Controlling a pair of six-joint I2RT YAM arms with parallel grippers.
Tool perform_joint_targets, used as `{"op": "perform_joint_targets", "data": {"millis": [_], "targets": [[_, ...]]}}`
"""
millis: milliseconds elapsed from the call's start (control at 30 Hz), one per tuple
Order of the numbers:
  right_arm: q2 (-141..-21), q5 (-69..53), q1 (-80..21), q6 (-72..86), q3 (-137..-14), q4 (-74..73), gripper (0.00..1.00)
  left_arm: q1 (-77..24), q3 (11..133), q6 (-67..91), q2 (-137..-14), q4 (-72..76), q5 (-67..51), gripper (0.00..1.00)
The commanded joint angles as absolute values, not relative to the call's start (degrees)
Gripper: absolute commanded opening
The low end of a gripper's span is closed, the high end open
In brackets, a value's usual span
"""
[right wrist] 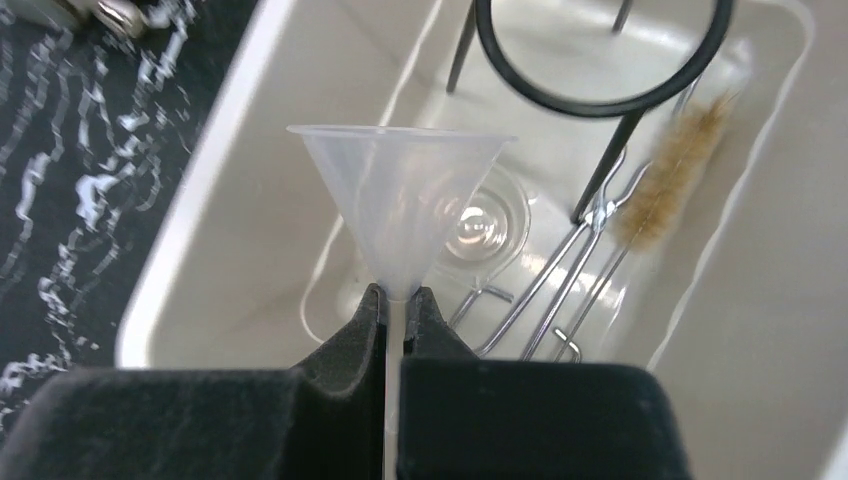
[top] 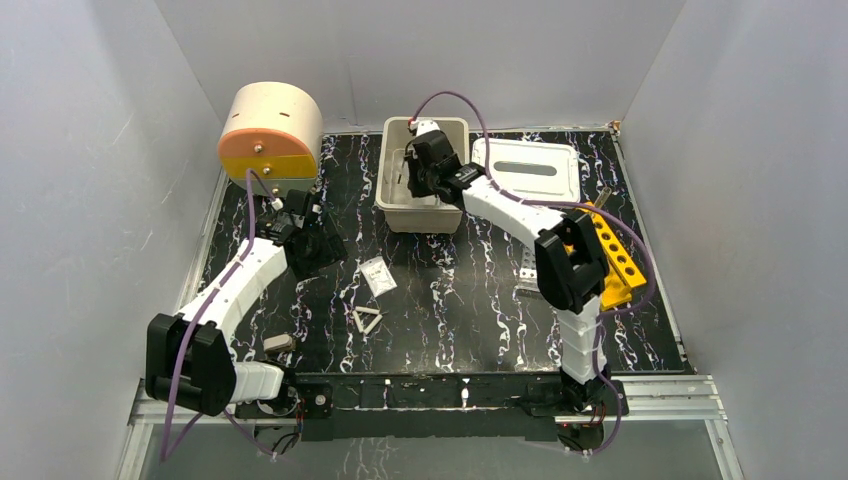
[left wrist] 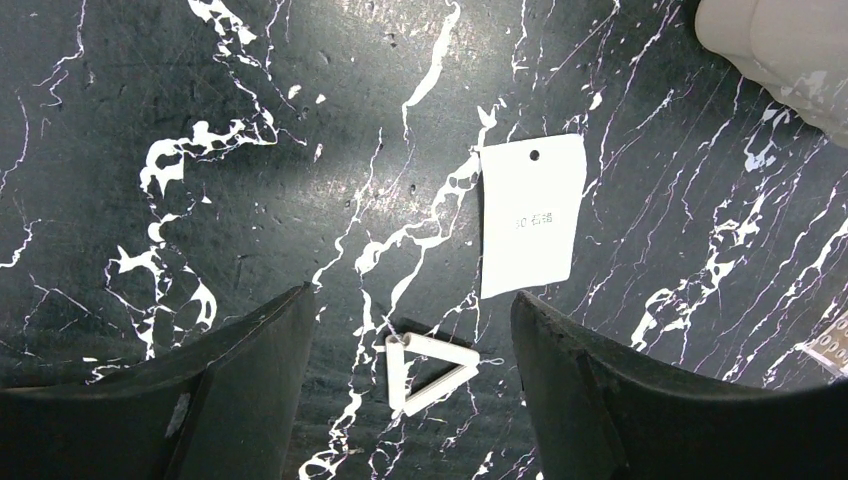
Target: Organize the chemistry lab equipment
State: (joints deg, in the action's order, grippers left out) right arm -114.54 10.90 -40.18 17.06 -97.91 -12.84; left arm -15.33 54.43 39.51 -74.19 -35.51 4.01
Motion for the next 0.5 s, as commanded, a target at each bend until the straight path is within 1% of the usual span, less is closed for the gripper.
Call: {"op": "perform_joint_targets", "data": {"millis": [0,200,367,467], "targets": [[-116.86,8.80,-39.99,17.22,-102.58,-15.91,0.00,-14.99,55.64,38.56,-74.61,-35.42,3.34,0.71],[-121.94,8.63,-39.90,20.38,-107.39,-18.61,0.00,-14.96,55.29,38.66,-74.88,-35.18,3.03,0.71],[-126.32,10.91,-39.94,24.58,-113.12,-23.26,0.00,-14.92,55.19,38.60,-74.99,-35.04,2.91,0.71],[-127.98,12.28,-39.98,25.80,-115.20,-24.83,0.03,-14.86,55.05,38.71,-74.93,-34.92,2.64,0.71]]}}
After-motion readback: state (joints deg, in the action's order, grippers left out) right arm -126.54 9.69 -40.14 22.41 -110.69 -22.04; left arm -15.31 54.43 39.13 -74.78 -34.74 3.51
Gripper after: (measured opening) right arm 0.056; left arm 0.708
